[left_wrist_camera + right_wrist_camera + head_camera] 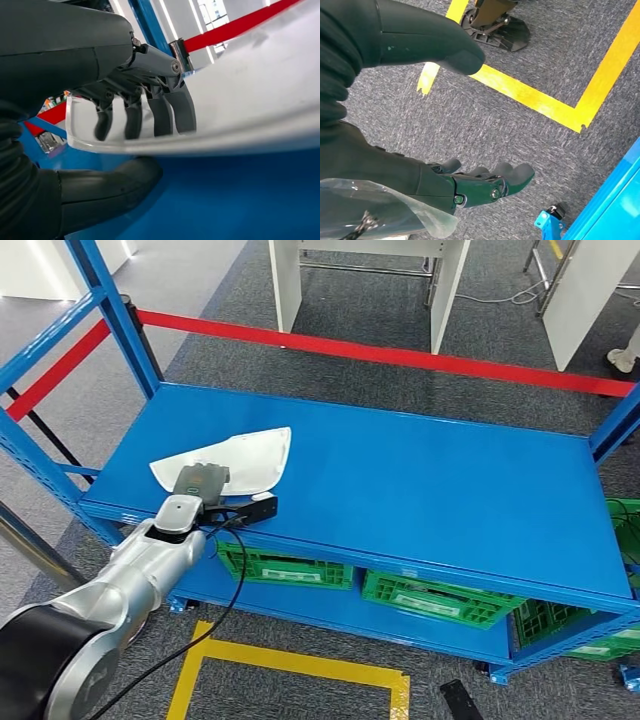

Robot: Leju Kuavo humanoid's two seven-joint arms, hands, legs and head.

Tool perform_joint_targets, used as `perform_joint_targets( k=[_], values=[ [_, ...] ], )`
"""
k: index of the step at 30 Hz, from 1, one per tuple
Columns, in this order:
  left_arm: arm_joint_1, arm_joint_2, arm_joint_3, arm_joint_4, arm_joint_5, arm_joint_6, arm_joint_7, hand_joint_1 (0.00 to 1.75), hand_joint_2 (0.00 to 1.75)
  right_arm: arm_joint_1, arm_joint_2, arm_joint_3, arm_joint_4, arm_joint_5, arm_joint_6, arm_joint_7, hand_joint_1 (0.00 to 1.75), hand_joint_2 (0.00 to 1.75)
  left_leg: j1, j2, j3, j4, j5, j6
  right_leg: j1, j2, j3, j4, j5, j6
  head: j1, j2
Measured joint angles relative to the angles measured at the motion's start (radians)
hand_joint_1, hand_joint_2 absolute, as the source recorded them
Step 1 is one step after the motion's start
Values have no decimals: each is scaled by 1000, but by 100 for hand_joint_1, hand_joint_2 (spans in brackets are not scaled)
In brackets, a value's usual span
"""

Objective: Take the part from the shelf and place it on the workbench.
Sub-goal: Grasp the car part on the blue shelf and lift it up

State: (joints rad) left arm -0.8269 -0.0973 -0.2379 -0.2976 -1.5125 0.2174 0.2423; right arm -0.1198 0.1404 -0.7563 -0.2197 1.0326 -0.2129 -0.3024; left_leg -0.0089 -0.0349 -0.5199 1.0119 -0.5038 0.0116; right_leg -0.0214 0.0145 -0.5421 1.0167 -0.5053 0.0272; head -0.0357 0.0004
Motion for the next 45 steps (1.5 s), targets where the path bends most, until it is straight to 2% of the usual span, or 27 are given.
perform_joint_targets(
  k=[9, 13, 20, 24, 30, 33, 36, 41, 45],
  values=[
    [4, -10, 11, 0, 28, 25, -43, 175, 175, -1, 0, -1, 0, 3, 0, -1, 0, 175, 0, 0, 2, 0, 0, 0, 0, 0, 2, 0, 0, 0, 0, 0],
    [5, -11, 24, 0, 50, 23, -94, 175, 175, -1, 0, -1, 0, 3, 0, -3, 0, 175, 0, -1, 3, 0, 0, 0, 0, -1, 3, 0, 0, 0, 0, 0],
    [13, -19, 92, 0, 199, 52, -317, 175, 175, 0, 0, -3, 0, 5, -2, -12, 0, 175, 0, -1, 3, 0, 0, 0, 0, -2, 3, 0, 0, 0, 0, 0],
    [24, -36, 141, 0, 276, 78, -382, 175, 175, 3, 0, -5, 0, 3, -5, -16, 0, 175, 0, -1, 3, 0, 0, 0, 0, -1, 3, 0, 1, 0, 0, 0],
    [36, -87, 272, -25, 585, 118, -660, 175, 175, 16, 0, -25, 0, -12, -18, -30, 0, 175, 0, -1, -1, 1, 0, 0, 0, -1, 0, 0, 1, 0, 0, 0],
    [38, -114, 311, -79, 741, 135, -768, 175, 175, 25, 0, -37, 0, -14, -23, -39, 0, 175, 0, 0, -2, 1, 0, 0, 0, 1, -2, 0, 1, 0, 0, 0],
    [56, -131, 316, -173, 898, 148, -828, 175, 175, 29, 0, -49, 0, -13, -57, -70, 0, 175, 0, 0, -4, 1, 0, 0, 0, 1, -4, 0, 1, 0, 0, 0],
    [131, -131, 281, -387, 1086, 184, -845, 175, 175, 23, 2, -56, 0, -22, -166, -194, 0, 175, 0, 0, -5, 1, 0, 0, 0, 1, -5, 0, 1, 0, 0, 0],
    [175, -123, 254, -502, 1118, 192, -844, 175, 175, 12, 5, -64, 0, -27, -183, -221, 0, 175, 0, 0, -5, 1, 0, 0, 0, 0, -5, 0, 1, 0, 0, 0]
  ],
)
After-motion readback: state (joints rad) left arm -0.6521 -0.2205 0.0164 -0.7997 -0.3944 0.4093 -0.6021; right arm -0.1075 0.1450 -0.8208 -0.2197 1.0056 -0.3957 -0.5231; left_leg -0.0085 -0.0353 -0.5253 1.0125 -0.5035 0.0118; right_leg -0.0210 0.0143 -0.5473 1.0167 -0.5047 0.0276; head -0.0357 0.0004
